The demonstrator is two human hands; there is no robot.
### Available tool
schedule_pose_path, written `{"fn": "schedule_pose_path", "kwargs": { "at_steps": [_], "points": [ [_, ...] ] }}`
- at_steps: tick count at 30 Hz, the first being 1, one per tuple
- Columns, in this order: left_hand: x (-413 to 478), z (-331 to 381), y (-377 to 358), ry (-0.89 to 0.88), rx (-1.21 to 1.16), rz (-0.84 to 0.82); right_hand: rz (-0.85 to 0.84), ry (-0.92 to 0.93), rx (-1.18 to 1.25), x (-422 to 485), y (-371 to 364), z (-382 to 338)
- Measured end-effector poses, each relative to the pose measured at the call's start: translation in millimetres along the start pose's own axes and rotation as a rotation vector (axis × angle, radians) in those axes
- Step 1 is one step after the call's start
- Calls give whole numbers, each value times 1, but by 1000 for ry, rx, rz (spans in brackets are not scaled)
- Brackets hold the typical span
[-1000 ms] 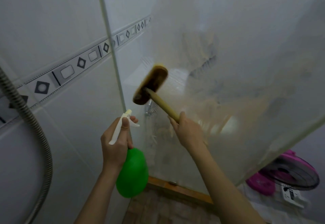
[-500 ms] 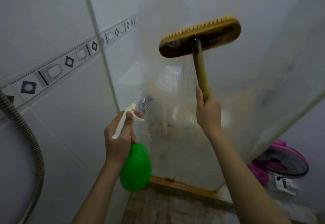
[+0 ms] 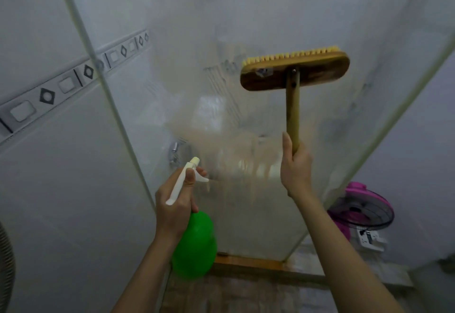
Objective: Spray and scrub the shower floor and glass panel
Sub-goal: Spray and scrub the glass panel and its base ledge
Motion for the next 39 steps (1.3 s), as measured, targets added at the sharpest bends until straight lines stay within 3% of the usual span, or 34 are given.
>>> {"fn": "schedule_pose_path", "kwargs": {
  "at_steps": [5,7,13,18,20,27,32,34,39],
  "points": [
    [-16,10,-13,14,-12,-2,-83,-213,-62,-64,36,107],
    [-24,13,-19,35,1,14,-100,-238,-56,-63,41,111],
    [-54,26,-36,50,36,82,-33,70,-27,19,51,9],
    [-74,31,-49,32,65,117,74,498,-84,26,87,-8],
    [-83,31,-54,22,71,133,111,592,-137,24,93,5],
    [-96,13,-68,4,5,185,-1,463,-250,-47,101,129],
    [-79,-12,-82,-95,25,168,177,678,-119,1,71,54],
    [-72,-29,-89,-129,10,156,209,704,-84,4,63,56],
    [-65,-97,-102,-153,-177,148,193,680,-146,-61,47,168]
  ]
}}
Point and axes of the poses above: each hand's wrist, its own x-axis towards the middle knuckle, its own y-axis out of the back of the hand, z = x × y, the point moved 7 cm from there along x, towards the middle knuckle, and after that the axes turned 13 degrees about z, right-handed, at the moved point
